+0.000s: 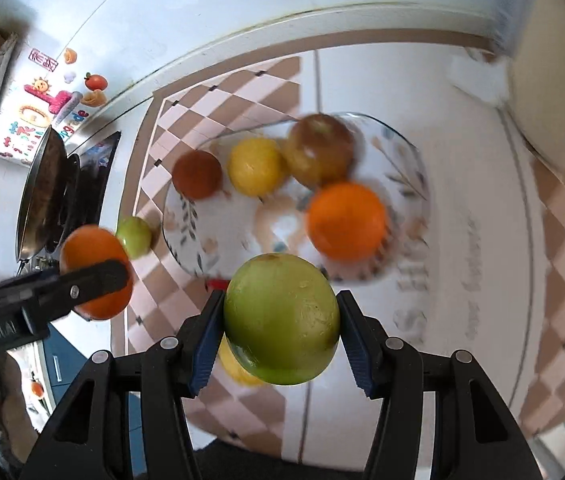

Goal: Organize fruits
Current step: 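Place the orange and green apple on the plate, opening both grippers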

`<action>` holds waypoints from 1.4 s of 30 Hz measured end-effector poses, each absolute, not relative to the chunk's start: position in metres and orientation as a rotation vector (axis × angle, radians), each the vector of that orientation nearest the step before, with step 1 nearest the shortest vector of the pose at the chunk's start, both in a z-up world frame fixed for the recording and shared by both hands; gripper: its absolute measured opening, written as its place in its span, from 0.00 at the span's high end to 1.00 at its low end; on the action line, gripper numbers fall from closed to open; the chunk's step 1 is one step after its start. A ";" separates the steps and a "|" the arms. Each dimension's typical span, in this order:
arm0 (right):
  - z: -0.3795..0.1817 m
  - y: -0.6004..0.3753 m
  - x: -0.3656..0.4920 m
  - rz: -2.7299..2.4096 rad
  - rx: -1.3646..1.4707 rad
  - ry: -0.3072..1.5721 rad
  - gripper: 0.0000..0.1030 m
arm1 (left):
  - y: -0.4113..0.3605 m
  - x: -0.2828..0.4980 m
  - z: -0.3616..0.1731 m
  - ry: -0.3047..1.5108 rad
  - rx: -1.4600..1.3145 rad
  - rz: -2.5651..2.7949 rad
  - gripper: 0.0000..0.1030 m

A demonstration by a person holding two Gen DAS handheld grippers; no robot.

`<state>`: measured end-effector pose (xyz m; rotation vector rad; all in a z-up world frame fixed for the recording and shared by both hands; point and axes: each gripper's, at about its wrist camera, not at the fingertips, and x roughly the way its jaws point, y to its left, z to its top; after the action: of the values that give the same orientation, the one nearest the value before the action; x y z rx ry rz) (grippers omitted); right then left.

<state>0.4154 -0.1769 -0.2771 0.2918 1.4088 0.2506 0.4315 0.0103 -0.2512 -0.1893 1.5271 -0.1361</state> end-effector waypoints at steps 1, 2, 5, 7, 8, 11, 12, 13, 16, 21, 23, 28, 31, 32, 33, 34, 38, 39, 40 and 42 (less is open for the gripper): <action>-0.280 -0.171 0.424 0.257 0.280 1.410 0.44 | 0.013 0.437 -0.262 1.552 -0.230 -0.130 0.40; -0.285 -0.169 0.431 0.262 0.271 1.413 0.44 | 0.015 0.446 -0.272 1.575 -0.272 -0.123 0.40; -0.305 -0.151 0.446 0.264 0.259 1.433 0.44 | 0.021 0.463 -0.301 1.652 -0.376 -0.101 0.40; -0.318 -0.146 0.452 0.261 0.265 1.448 0.44 | 0.022 0.470 -0.314 1.683 -0.408 -0.089 0.40; -0.324 -0.144 0.454 0.258 0.261 1.455 0.44 | 0.021 0.474 -0.323 1.703 -0.420 -0.084 0.40; -0.337 -0.137 0.462 0.250 0.248 1.467 0.44 | 0.016 0.481 -0.338 1.743 -0.450 -0.075 0.39; -0.340 -0.136 0.464 0.248 0.241 1.467 0.44 | 0.014 0.482 -0.342 1.751 -0.451 -0.072 0.39; -0.342 -0.134 0.466 0.248 0.228 1.465 0.44 | 0.013 0.483 -0.345 1.756 -0.454 -0.070 0.39; -0.344 -0.127 0.469 0.256 0.201 1.459 0.44 | 0.010 0.486 -0.354 1.773 -0.468 -0.070 0.39; -0.346 -0.120 0.473 0.250 0.147 1.452 0.44 | 0.006 0.488 -0.362 1.783 -0.461 -0.057 0.39; -0.347 -0.121 0.473 0.254 0.151 1.457 0.43 | 0.004 0.488 -0.365 1.795 -0.452 -0.053 0.39; -0.349 -0.121 0.473 0.271 0.158 1.486 0.37 | 0.007 0.486 -0.365 1.800 -0.458 -0.053 0.38; -0.344 -0.120 0.471 0.282 0.174 1.479 0.19 | 0.010 0.487 -0.359 1.776 -0.460 -0.070 0.16; -0.342 -0.120 0.470 0.275 0.165 1.481 0.19 | 0.012 0.487 -0.357 1.767 -0.468 -0.071 0.15; -0.341 -0.119 0.468 0.270 0.158 1.483 0.19 | 0.014 0.488 -0.355 1.758 -0.472 -0.070 0.15; -0.340 -0.120 0.466 0.264 0.153 1.487 0.19 | 0.014 0.488 -0.353 1.753 -0.469 -0.071 0.15; -0.330 -0.129 0.455 0.233 0.161 1.486 0.15 | 0.014 0.482 -0.340 1.725 -0.400 -0.075 0.15; -0.327 -0.133 0.452 0.226 0.159 1.480 0.11 | 0.014 0.480 -0.335 1.713 -0.375 -0.070 0.14; -0.323 -0.136 0.450 0.207 0.152 1.473 0.10 | 0.014 0.478 -0.332 1.713 -0.347 -0.066 0.14; -0.313 -0.148 0.443 0.169 0.138 1.451 0.10 | 0.015 0.470 -0.320 1.672 -0.262 -0.031 0.14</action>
<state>0.4429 -0.1475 -0.3130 0.1375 1.4509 0.1695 0.4701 0.0147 -0.3203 -0.2618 1.6720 -0.0312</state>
